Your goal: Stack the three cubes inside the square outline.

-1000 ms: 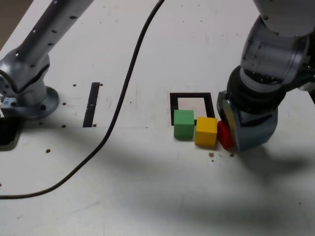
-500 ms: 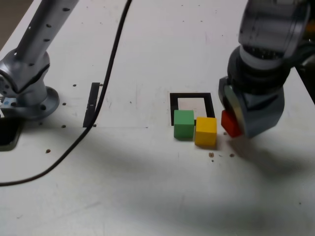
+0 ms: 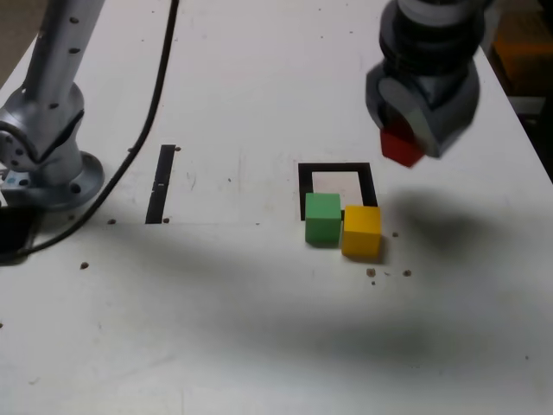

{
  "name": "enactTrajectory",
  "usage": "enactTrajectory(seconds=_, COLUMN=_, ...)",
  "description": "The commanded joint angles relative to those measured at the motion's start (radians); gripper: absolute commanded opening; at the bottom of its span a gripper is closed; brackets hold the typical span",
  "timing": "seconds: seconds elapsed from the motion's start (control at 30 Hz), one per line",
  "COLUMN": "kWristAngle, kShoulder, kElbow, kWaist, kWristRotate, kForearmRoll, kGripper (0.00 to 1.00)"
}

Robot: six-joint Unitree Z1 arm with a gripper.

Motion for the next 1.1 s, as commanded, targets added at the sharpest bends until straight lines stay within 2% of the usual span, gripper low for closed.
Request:
enactTrajectory(seconds=0.0, kWristAngle=0.006, kShoulder=-0.022, kElbow=0.034, kWaist=0.021, kWristRotate=-0.013, kForearmRoll=0.002, kGripper=0.37)
enactTrajectory(seconds=0.23, kWristAngle=0.040, kShoulder=-0.072, kElbow=0.175, kWaist=0.044, kWristRotate=0.008, kForearmRoll=-0.019, kGripper=0.37)
enactTrajectory(seconds=0.6, kWristAngle=0.017, kShoulder=-0.114, kElbow=0.357, kWaist=0.004, kWristRotate=0.067, kForearmRoll=-0.085, kGripper=0.37)
enactTrajectory(seconds=1.07, kWristAngle=-0.019, kShoulder=-0.094, kElbow=0.442, kWaist=0.001, kWristRotate=0.068, kForearmRoll=-0.193, kGripper=0.37)
